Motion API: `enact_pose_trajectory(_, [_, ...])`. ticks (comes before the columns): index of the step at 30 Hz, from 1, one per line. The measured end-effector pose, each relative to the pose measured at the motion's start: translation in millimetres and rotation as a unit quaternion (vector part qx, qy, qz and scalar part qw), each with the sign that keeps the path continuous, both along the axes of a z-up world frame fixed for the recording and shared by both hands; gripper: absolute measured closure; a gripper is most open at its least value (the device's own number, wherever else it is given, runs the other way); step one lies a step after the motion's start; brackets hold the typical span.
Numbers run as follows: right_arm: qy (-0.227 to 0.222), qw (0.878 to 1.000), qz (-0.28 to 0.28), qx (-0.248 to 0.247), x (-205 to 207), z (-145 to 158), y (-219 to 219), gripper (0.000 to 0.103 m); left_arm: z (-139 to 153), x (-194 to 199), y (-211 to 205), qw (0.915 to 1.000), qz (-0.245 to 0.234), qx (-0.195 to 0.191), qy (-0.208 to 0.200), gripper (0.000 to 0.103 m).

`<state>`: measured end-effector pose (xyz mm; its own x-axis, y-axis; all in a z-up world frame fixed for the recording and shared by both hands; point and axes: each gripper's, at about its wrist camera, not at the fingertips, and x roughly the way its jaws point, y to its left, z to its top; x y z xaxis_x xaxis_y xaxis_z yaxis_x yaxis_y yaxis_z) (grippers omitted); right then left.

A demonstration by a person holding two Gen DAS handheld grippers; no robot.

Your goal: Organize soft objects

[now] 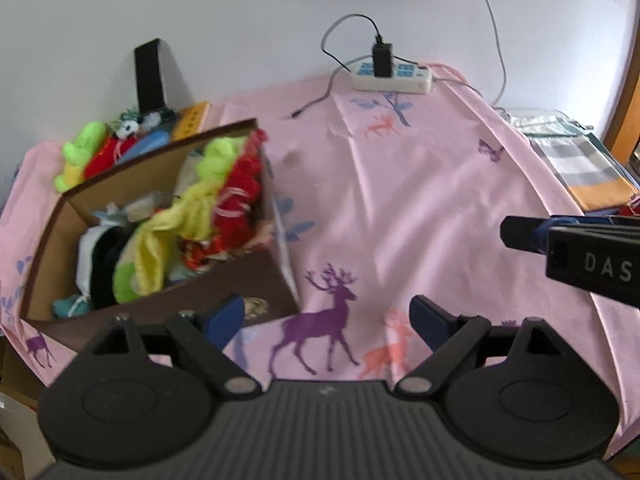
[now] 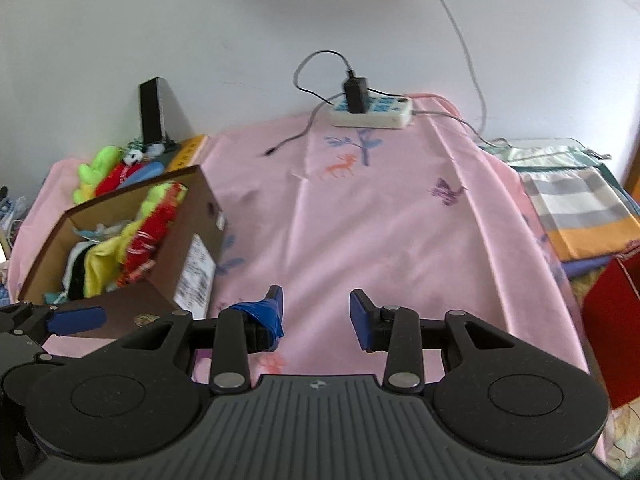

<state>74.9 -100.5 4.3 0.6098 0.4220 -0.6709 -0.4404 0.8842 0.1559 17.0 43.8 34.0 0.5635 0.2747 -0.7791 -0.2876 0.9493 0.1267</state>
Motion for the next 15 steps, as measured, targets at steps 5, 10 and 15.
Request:
enact_pose_trajectory(5, [0.009, 1.000, -0.022, -0.012, 3.0, -4.7, -18.1, 0.083, -5.8, 10.3, -15.6, 0.9998, -0.015, -0.002, 0.016, 0.012])
enact_pose_trajectory(10, [0.022, 0.999, -0.033, -0.017, 4.0, -10.5, -28.8, 0.083, -9.5, 16.9, -22.1, 0.9994, -0.023, 0.001, 0.027, 0.012])
enact_pose_trajectory(15, [0.033, 0.999, -0.028, -0.021, 6.0, -14.3, -26.9, 0.083, -5.5, 15.9, -19.8, 0.9996, -0.010, 0.017, 0.022, 0.012])
